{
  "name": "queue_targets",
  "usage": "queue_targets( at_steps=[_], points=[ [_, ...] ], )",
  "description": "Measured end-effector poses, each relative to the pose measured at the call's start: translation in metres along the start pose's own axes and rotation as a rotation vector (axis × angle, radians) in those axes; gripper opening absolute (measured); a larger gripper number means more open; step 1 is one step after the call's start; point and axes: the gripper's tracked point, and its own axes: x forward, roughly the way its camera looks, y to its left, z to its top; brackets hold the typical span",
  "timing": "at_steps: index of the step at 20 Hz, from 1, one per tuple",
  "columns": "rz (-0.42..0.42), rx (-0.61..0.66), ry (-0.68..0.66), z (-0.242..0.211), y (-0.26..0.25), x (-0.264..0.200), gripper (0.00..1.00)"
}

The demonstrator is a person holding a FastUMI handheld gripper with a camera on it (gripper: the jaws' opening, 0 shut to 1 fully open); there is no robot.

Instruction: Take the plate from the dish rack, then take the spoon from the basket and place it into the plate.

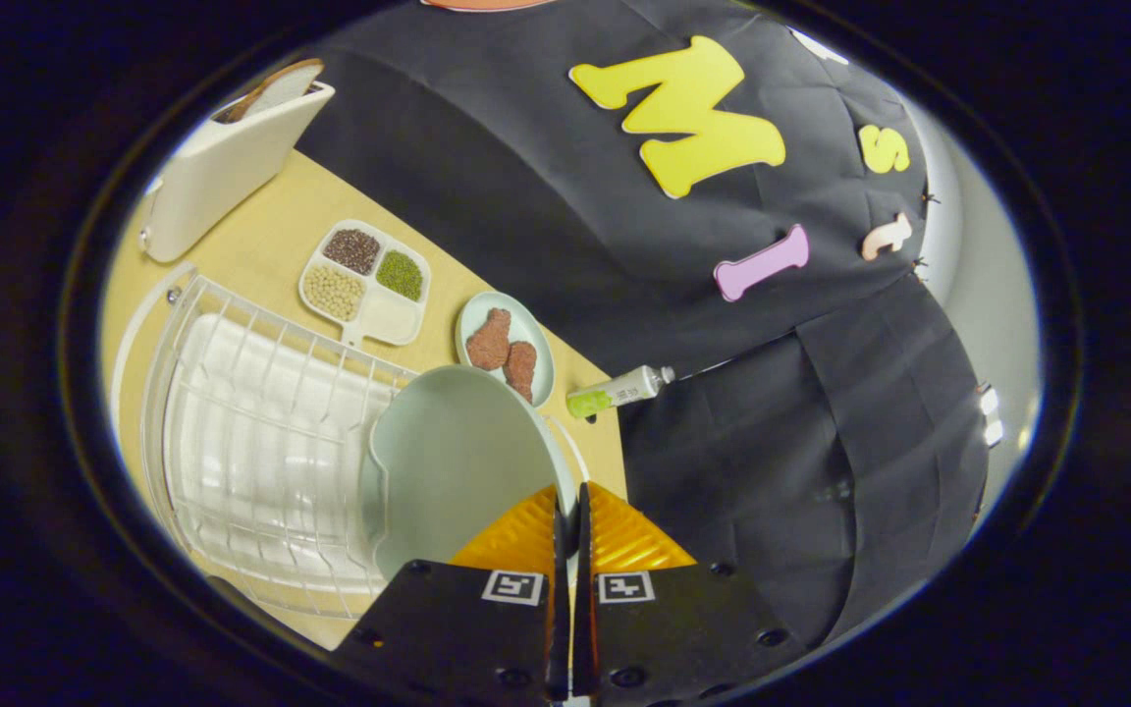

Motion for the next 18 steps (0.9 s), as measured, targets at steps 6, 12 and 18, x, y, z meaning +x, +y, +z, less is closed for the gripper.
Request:
queue_targets(
  at_steps=[6,12,18],
  points=[
    [-0.032,0.005,-0.004,-0.004,-0.01,-0.005,0.07],
    [-0.044,0.04,0.003,-0.012,-0.027,-0.009,0.07],
    [0.038,0.044,-0.054,-0.022,-0.046,-0.023,0.07]
  ],
)
